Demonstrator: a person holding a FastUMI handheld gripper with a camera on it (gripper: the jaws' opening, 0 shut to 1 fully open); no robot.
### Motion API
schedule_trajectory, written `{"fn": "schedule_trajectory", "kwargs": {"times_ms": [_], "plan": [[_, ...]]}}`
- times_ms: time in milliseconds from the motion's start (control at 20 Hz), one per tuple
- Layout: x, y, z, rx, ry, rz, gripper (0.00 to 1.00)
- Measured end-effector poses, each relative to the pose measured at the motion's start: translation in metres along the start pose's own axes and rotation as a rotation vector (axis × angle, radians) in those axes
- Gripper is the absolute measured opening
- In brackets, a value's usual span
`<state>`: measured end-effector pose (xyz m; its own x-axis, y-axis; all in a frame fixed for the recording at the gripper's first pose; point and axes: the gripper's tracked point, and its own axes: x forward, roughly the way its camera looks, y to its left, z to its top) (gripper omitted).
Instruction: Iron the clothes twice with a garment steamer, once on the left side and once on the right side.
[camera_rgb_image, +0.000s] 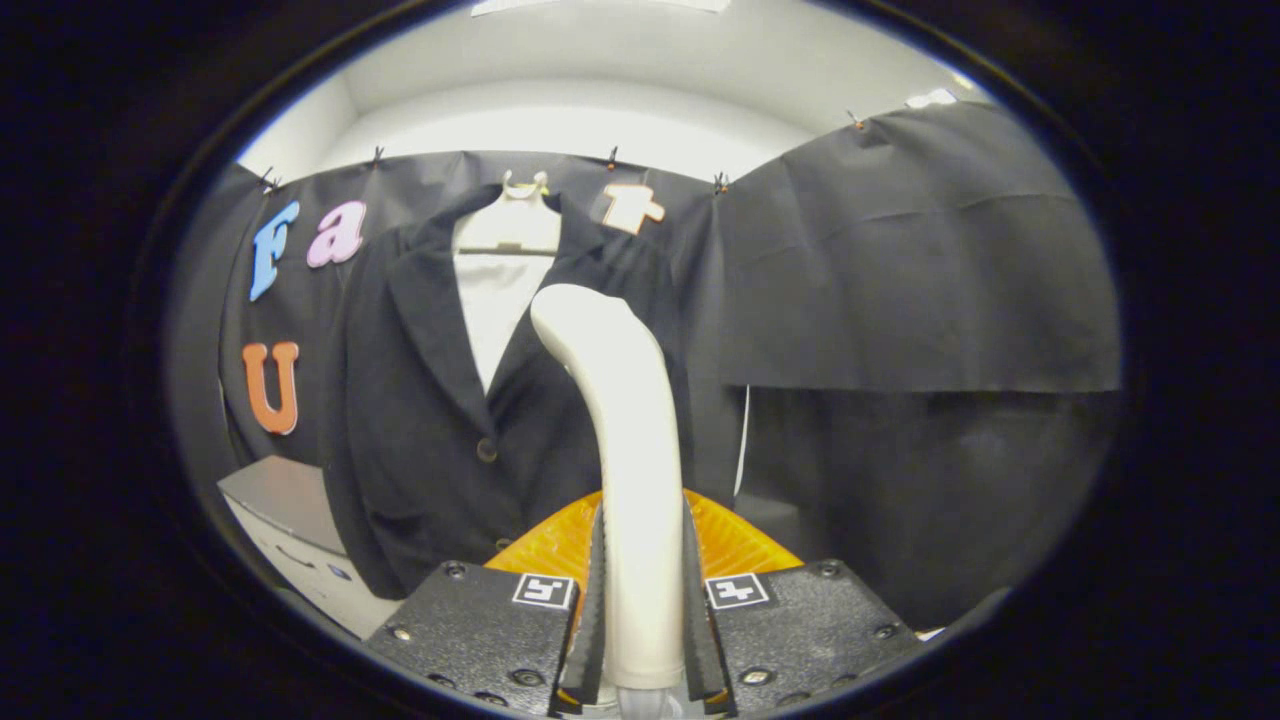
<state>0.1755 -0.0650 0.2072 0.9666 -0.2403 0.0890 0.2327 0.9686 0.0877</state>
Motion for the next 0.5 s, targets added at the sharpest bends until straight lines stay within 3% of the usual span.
{"fn": "schedule_trajectory", "kwargs": {"times_ms": [500], "plan": [[0.092, -0.005, 0.106, -0.020, -0.209, 0.011, 0.35]]}}
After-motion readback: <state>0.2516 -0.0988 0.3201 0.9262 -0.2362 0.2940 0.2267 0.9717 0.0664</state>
